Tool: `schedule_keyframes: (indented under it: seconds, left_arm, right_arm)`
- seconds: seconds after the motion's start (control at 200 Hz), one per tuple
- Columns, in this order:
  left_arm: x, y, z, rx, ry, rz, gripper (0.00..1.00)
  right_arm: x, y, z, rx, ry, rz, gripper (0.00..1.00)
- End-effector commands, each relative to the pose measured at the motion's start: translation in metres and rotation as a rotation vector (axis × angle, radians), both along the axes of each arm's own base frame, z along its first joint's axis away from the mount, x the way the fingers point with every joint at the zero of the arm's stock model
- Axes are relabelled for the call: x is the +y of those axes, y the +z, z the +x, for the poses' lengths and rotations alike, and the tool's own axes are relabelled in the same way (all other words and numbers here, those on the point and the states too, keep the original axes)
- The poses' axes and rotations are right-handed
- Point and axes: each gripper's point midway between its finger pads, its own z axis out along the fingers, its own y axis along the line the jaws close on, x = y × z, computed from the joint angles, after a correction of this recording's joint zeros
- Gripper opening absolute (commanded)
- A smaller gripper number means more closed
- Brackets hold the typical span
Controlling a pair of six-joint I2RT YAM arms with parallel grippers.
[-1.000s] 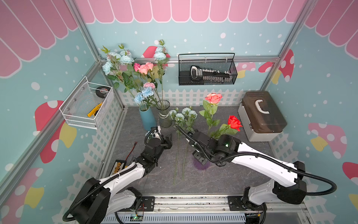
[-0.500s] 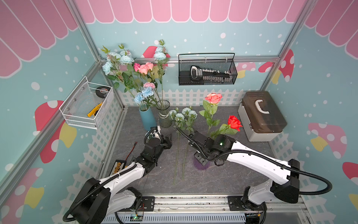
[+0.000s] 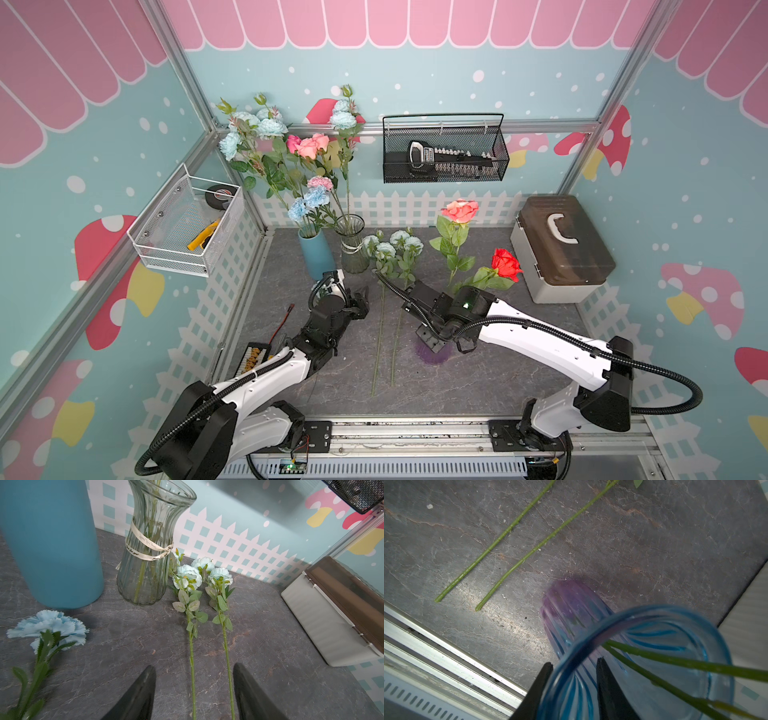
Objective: Pick out blue flowers from the vase
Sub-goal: Pick up the vase from the center of the board.
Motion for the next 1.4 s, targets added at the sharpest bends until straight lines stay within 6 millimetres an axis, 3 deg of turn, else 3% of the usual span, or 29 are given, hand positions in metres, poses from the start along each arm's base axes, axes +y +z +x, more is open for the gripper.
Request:
schedule_keyframes:
  seconds: [0.0,0.365,0.56,0.976,1.381,1.391]
  left_arm:
    - [0.001,0.003,-0.001,-0.008,0.004,-0.033,0.60]
    - [0.000,0.002,0.000,-0.003,0.002,-0.031,0.60]
    - [0.000,0.002,0.000,-0.004,0.002,-0.032,0.60]
    - [0.000,0.002,0.001,-0.002,0.001,-0.034,0.60]
    - [0.002,0.003,0.001,-0.003,-0.006,-0.048,0.60]
    - [0.002,0.003,0.001,-0.003,-0.006,-0.048,0.60]
  right_arm:
    - [-0.014,-0.004,-0.002,0.007,-0.024,-0.061,0.28]
    - [-0.035,0.004,0.014,-0.020,-0.061,-0.095,0.00]
    - [-0.052,0.009,0.033,-0.020,-0.102,-0.099,0.00]
    - [-0.089,-0.001,0.100,-0.010,-0.212,-0.244,0.00]
    - [-0.125,-0.007,0.187,-0.021,-0.318,-0.231,0.00]
    - [-0.124,-0.014,0.190,-0.006,-0.318,-0.240,0.00]
